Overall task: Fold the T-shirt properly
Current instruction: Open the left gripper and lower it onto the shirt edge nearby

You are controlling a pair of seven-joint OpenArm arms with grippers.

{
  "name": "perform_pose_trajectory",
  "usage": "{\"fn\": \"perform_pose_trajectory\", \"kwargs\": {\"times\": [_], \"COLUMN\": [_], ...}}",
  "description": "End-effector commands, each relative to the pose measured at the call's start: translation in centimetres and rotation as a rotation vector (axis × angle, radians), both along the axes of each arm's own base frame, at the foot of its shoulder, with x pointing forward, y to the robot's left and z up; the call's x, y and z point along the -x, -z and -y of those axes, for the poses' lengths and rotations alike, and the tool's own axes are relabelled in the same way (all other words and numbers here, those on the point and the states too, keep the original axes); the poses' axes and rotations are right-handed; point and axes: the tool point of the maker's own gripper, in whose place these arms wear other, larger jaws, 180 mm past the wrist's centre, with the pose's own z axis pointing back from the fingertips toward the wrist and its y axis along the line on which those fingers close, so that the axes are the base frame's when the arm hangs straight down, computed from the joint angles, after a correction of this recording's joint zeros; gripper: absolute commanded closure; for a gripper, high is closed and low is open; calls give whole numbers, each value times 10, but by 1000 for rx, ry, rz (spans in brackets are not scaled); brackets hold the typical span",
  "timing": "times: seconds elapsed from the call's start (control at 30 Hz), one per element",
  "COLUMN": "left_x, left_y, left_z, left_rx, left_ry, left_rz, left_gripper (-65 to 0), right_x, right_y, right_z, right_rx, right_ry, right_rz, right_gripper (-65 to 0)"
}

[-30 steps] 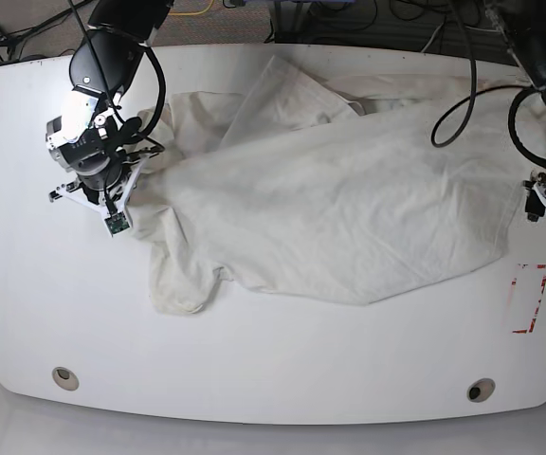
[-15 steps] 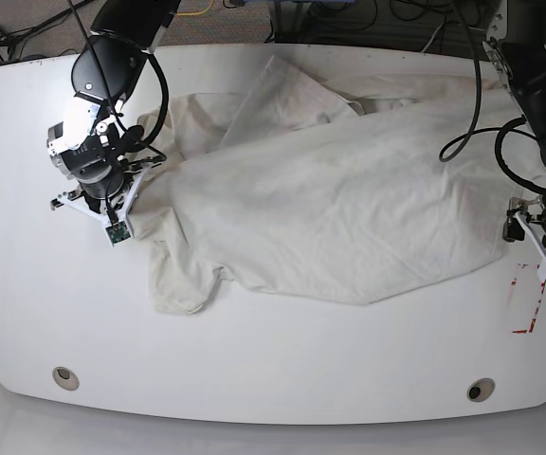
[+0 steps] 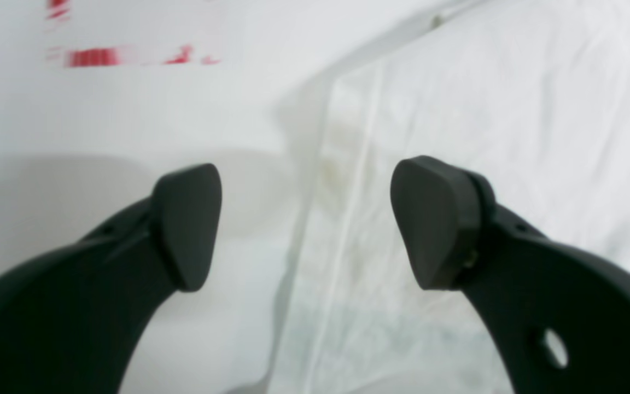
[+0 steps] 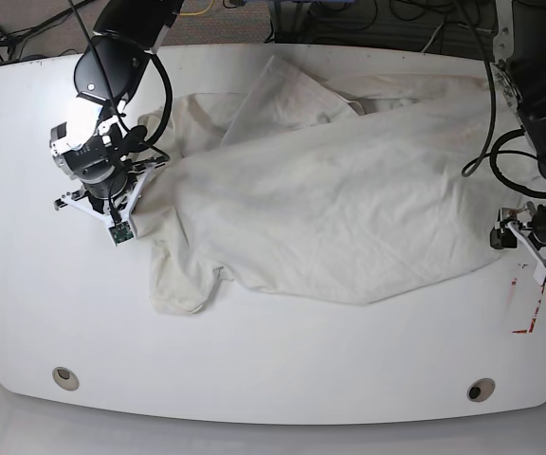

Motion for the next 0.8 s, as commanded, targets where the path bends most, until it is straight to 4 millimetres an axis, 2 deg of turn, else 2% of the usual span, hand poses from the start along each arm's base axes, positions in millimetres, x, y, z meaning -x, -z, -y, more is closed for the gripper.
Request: {"fn": "perform_pose_trajectory", "kwargs": {"times": [0.0,0.27,0.4,0.57,0.67,0.77], "left_x": [-16,-23,-30,-34,-34,-35], "left_y": [-18,-2,7,8,8,9], "left_z": [-6,14,33,37,38,43], "left_rx": [5,37,100,117,118,125], "left_ry": [-8,41,41,39,40,45], "left_rz": [62,32,35,31,31,32], "left_gripper": [-485,-485,-485,-482,-431,-310], "right_x": [-8,-9,-9,-9,-9,-9], "right_y": [-13,-14,-14,-14,-14,-14], "right_z": [2,2,3,3,3,3], "right_rx": [3,5,6,6,6,6], "right_ry": [-3,-3,-3,-3,-3,-3], "right_rz": [51,52,52,52,52,52], "right_gripper": [0,0,0,0,0,0]}}
